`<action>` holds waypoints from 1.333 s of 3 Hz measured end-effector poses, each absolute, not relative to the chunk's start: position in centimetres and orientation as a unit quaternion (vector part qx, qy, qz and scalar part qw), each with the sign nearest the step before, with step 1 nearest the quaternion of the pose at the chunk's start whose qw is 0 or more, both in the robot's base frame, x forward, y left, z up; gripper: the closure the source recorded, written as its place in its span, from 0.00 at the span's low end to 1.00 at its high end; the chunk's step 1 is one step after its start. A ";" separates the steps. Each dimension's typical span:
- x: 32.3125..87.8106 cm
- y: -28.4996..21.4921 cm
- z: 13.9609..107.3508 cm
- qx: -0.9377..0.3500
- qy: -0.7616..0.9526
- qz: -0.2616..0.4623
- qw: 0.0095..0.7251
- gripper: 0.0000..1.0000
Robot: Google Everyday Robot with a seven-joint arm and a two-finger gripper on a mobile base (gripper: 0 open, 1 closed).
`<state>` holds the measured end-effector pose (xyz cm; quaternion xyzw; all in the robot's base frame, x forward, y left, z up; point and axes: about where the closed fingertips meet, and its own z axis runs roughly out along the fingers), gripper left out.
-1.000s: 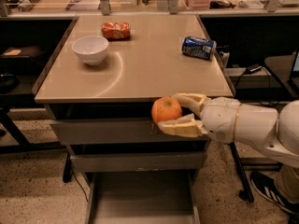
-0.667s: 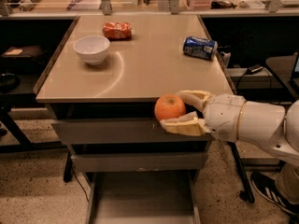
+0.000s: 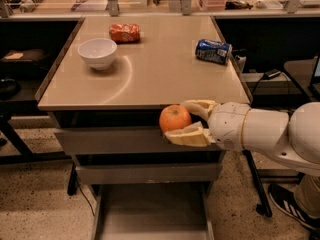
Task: Place orange into bottom drawer
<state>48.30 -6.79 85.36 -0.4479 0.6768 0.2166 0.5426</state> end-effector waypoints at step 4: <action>47.8 -12.6 62.0 -0.419 0.745 0.198 0.480 1.00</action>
Offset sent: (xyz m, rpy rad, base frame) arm -0.0016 -0.0161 -0.2117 -0.1064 0.1289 -0.0876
